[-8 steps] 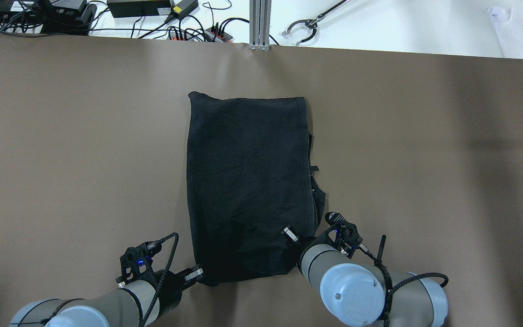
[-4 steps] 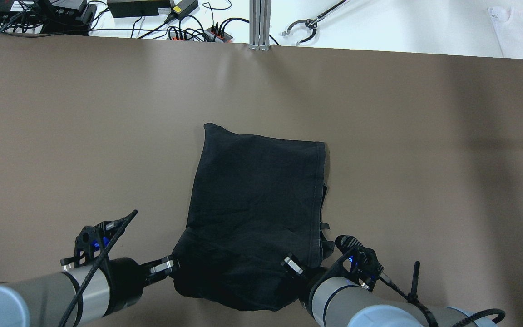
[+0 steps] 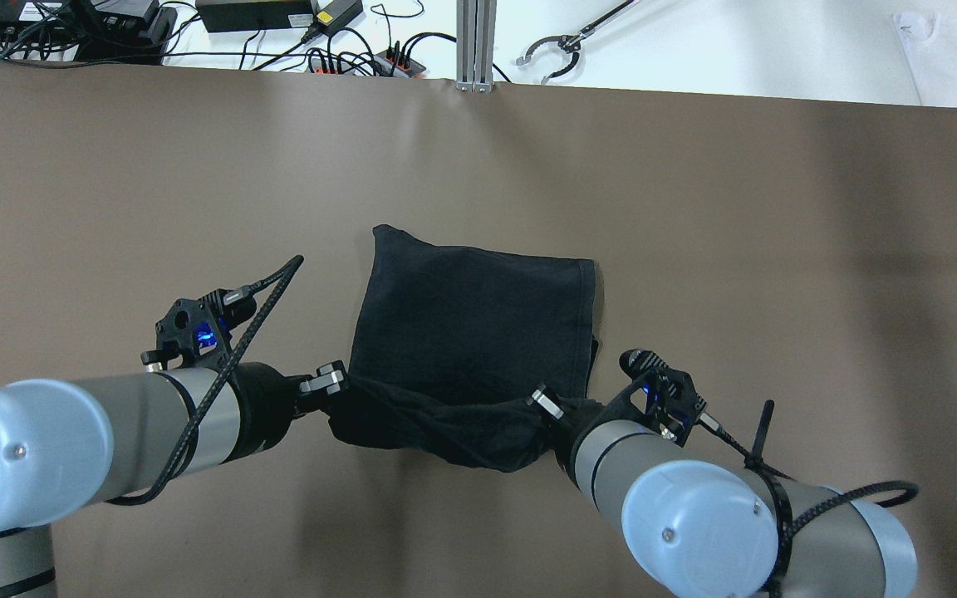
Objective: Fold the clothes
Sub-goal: 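Lift the near edge with both grippers and fold it away from the robot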
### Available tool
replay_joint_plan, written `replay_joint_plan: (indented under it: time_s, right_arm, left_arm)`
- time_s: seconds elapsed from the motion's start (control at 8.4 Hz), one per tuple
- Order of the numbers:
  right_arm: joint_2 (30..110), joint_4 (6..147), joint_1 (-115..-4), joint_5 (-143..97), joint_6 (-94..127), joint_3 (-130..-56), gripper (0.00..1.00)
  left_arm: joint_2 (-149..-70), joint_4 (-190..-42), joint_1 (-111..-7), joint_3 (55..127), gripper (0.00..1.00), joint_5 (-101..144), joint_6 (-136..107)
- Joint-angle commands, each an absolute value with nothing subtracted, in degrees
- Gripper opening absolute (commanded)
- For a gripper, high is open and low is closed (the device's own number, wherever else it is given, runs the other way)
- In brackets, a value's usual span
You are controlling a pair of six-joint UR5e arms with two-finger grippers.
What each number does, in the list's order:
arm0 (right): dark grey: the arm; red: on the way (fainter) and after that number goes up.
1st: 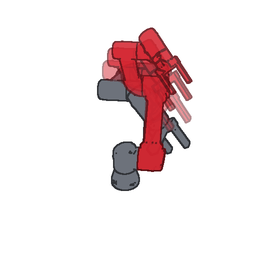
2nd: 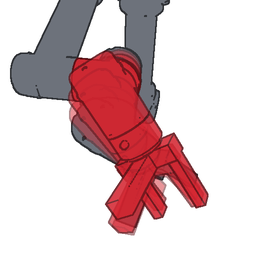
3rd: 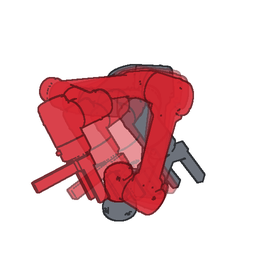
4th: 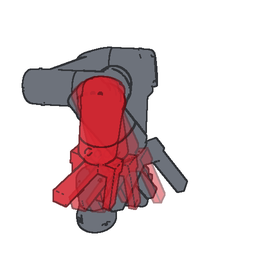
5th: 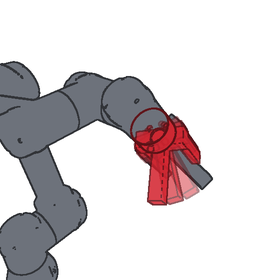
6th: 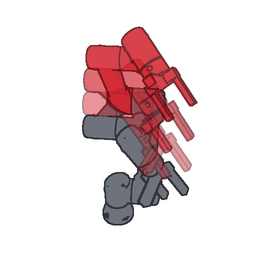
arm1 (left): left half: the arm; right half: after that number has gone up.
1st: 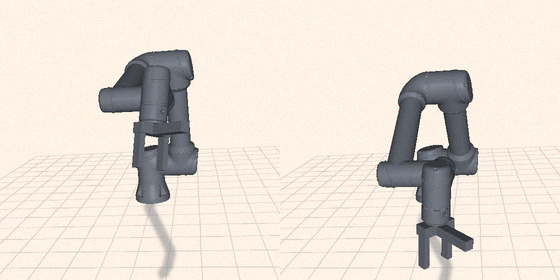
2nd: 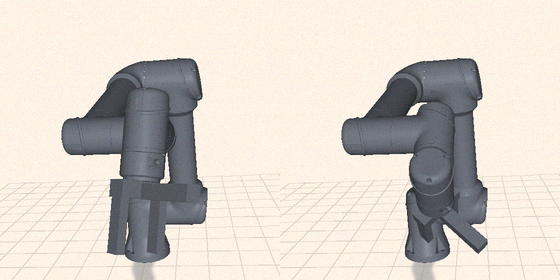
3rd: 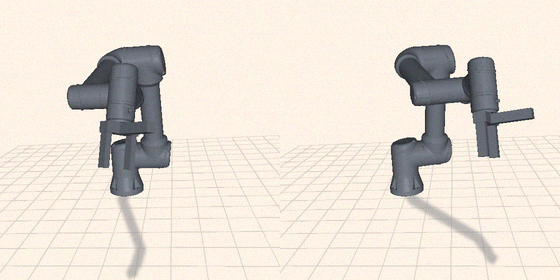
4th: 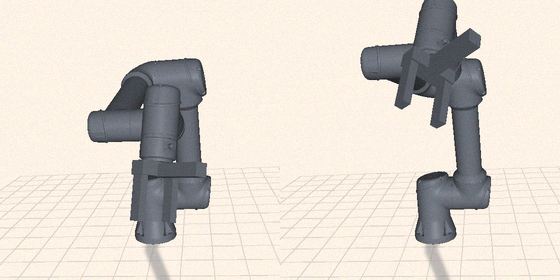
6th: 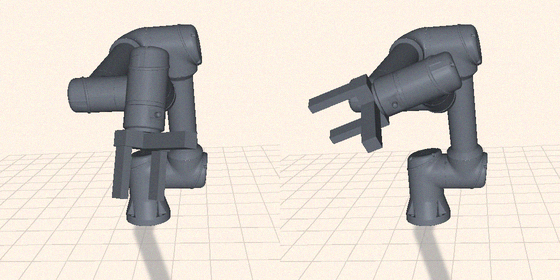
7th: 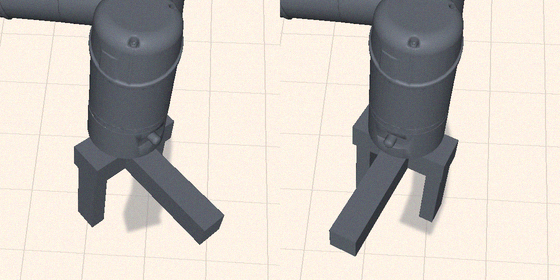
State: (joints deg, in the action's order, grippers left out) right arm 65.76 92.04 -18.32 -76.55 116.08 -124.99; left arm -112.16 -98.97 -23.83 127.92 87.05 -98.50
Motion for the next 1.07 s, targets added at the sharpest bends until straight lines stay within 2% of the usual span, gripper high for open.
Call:
replay_joint_plan:
  time_s: [0.0, 0.36, 0.6, 0.95]
  right_arm:
    - [62.0, 91.8, -24.1, -76.9, 112.9, -118.0, 0.0]
    - [58.3, 91.7, -27.6, -77.2, 110.6, -111.8, 0.0]
    - [54.8, 91.4, -29.5, -77.7, 108.7, -105.8, 0.0]
    - [48.4, 85.6, -34.2, -80.7, 105.4, -91.9, 0.0]
  left_arm:
    - [-117.7, -97.7, -29.6, 119.9, 0.0, 87.5, -94.0]
    - [-128.5, -97.9, -33.2, 105.1, 0.0, 87.5, -93.3]
    - [-132.3, -98.0, -35.5, 97.5, 0.0, 87.5, -92.1]
    - [-136.1, -99.3, -38.6, 87.5, 0.0, 87.5, -85.8]
